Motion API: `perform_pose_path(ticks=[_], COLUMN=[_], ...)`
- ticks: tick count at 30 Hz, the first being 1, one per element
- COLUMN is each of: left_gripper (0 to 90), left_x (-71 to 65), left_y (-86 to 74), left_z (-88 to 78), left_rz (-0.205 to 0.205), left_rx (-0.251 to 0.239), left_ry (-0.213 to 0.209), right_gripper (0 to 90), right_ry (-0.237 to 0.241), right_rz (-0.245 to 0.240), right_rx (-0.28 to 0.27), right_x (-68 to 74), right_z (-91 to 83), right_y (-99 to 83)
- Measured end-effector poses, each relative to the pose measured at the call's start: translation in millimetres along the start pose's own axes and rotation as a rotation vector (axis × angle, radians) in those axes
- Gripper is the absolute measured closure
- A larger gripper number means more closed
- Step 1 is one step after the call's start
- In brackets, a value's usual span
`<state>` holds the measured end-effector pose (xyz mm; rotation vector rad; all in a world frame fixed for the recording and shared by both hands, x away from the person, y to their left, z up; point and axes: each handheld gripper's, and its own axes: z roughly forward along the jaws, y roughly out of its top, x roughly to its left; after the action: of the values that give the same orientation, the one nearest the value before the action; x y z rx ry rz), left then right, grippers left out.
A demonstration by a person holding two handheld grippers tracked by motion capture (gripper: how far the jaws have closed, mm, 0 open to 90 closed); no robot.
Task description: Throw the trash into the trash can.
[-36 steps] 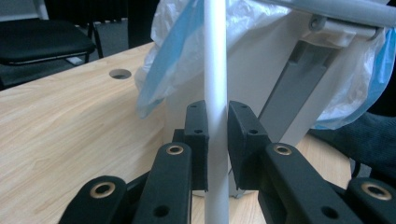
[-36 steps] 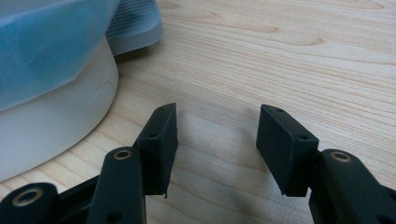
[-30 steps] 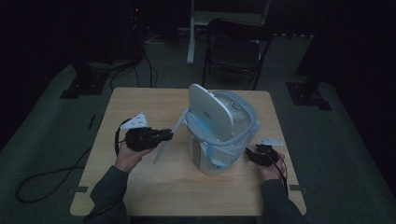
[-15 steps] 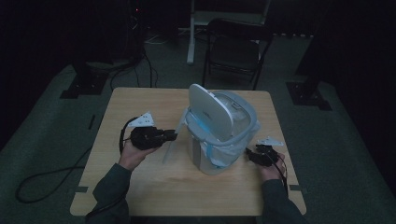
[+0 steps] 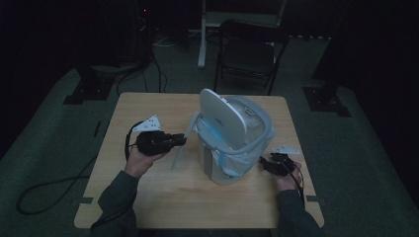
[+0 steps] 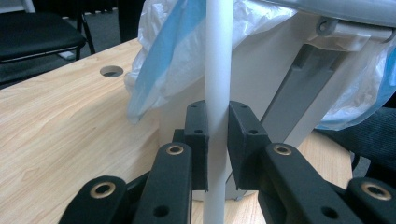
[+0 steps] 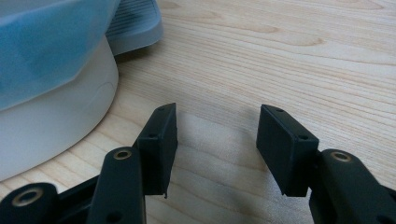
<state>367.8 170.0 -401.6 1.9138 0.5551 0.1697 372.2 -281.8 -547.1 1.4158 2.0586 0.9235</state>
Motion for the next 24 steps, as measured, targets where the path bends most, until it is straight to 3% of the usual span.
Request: perform_pose_path(ticks=[7,24], left_gripper=[79.9,80.0], left_x=[0.0,8.2], left_y=[1.3,17.1], left_z=[7.2,-7.3], left_rz=[0.003,0.0], left_rx=[0.01,-0.065], left_ry=[-0.009,0.014], right_gripper=[47.0,47.0], right_ry=[0.0,0.001], right_rz=[0.0,0.0], right_rx=[0.0,0.0], right_x=[0.0,-0.1], right_z=[0.0,0.0], right_y=[0.0,0.0])
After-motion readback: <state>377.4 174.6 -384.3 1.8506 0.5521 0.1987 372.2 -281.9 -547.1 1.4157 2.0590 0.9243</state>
